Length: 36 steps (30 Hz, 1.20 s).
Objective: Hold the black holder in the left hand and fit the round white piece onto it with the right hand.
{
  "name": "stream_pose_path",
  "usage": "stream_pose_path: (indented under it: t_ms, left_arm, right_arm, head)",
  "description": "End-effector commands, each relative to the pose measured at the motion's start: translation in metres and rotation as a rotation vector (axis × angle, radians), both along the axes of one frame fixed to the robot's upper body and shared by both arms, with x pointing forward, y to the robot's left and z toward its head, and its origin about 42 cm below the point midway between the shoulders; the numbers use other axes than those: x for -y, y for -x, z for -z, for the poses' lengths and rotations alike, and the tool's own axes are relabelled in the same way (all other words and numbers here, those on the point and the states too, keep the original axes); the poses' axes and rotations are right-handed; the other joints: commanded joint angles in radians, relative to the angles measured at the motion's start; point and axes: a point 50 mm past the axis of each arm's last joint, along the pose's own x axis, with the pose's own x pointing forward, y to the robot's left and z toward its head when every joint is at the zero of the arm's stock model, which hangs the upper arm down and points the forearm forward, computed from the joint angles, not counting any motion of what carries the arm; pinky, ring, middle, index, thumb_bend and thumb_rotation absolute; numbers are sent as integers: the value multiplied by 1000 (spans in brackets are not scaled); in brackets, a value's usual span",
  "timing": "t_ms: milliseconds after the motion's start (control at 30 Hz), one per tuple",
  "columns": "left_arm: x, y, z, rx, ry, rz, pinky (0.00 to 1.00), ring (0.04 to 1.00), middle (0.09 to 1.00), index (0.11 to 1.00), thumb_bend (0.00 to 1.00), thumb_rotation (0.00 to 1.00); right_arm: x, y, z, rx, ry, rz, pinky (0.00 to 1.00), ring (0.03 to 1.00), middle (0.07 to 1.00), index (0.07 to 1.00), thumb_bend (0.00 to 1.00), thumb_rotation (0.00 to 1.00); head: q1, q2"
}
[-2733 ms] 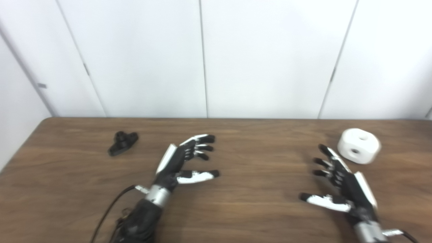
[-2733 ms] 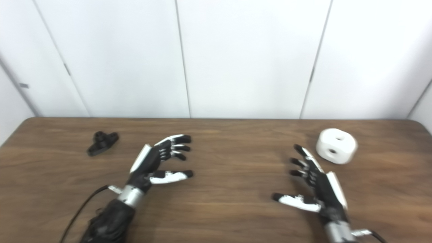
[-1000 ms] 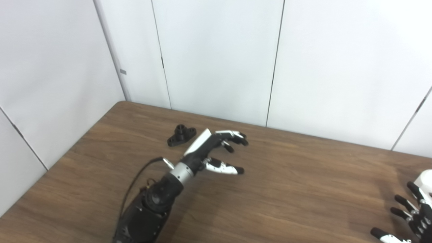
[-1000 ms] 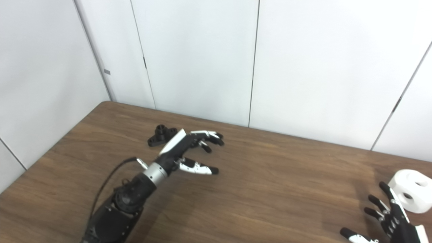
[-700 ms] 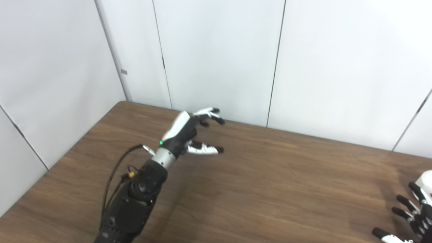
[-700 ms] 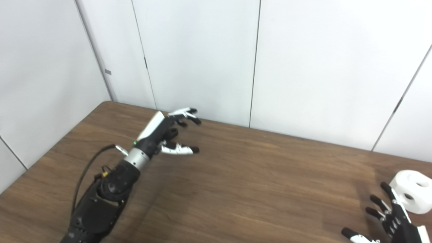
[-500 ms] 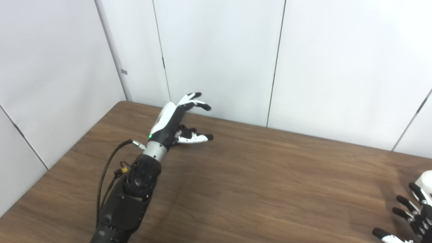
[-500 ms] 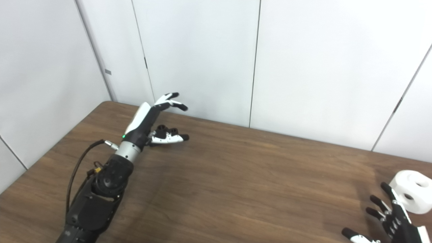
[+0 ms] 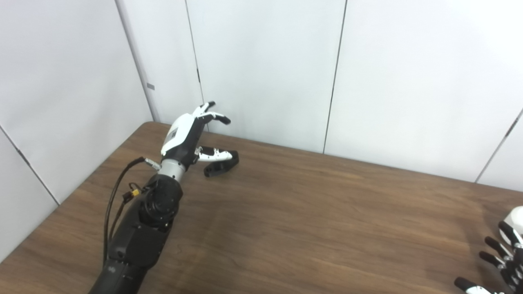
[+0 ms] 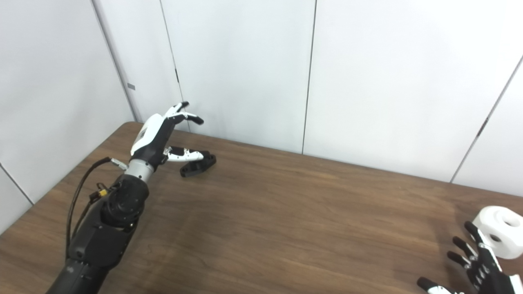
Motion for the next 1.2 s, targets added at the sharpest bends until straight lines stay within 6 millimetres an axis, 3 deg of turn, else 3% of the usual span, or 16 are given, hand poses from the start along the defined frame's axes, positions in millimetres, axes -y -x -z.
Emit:
stream_pose_path:
  t_ms: [0,300,600,867,1167]
  left_arm:
    - [-13,-9,-26,62,-56,-58,1000,1000,1000,812,935,227]
    - [-29,-14,-13,-5,-115,-190,1000,1000,1000,847,1000,345]
    - [-39,-15,4,-51,-140,-251,1000,1000,1000,840,1000,365]
    - [-38,-18,23,-108,-147,-286,1000,1000,1000,800,1000,336]
    - [-31,-21,43,-182,-131,-284,1000,1000,1000,780,1000,372]
  right_arm:
    - [3,-4,-17,68,12,-7,804,895,1000,943,704,49]
    - [4,-3,-19,72,12,-3,800,897,1000,942,702,47]
    - [4,-1,-20,69,11,-3,797,894,1000,942,705,71]
    - [6,2,-20,67,12,-3,791,887,997,934,712,78]
    - [5,3,-20,63,6,-9,781,881,997,930,713,85]
  head:
    - [-1,1]
    - [-4,4]
    - [-9,12]
    - [-12,21]
    - [-17,28]
